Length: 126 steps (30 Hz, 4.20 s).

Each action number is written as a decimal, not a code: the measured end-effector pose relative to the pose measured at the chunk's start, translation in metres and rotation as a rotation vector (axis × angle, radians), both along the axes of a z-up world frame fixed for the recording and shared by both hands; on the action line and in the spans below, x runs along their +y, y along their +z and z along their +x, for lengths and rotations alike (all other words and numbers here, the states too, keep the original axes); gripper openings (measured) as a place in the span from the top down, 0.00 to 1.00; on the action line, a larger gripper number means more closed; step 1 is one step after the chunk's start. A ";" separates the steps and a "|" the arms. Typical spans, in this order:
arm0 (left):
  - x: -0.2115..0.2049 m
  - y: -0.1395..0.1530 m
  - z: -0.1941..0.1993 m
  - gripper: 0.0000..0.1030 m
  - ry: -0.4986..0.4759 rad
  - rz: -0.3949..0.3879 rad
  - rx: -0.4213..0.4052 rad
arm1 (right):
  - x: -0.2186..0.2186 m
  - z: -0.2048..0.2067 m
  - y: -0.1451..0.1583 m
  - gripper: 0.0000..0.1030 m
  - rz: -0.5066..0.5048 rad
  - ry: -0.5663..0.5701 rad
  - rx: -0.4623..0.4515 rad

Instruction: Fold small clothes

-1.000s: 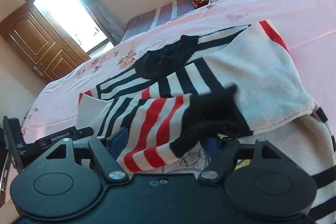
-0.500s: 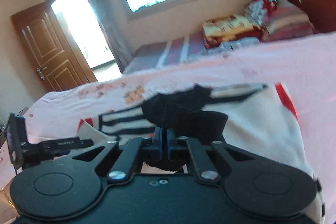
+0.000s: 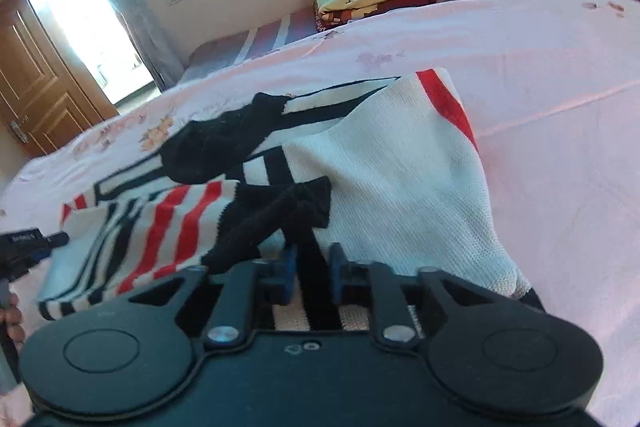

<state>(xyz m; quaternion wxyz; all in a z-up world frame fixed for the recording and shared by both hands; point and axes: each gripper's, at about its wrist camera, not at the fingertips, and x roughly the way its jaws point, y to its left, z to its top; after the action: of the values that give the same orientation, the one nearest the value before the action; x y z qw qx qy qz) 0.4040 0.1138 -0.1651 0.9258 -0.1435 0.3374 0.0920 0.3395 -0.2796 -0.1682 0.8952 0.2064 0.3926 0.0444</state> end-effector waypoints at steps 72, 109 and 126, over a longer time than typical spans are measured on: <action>-0.116 -0.005 -0.132 0.31 -0.210 0.222 0.170 | 0.000 -0.093 -0.022 0.48 -0.512 0.091 -0.022; -0.106 -0.012 -0.214 0.00 -0.368 0.207 0.191 | 0.053 -0.165 -0.018 0.57 -0.572 0.288 -0.045; -0.099 0.011 -0.252 0.00 -0.456 0.125 0.174 | 0.094 -0.216 0.015 0.65 -0.389 0.162 -0.020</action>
<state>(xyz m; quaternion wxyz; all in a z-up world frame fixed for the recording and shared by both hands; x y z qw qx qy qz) 0.1515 0.0150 -0.1537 0.8973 0.0024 0.4329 -0.0867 0.1232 -0.1856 -0.1532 0.9155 -0.0027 0.4000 0.0417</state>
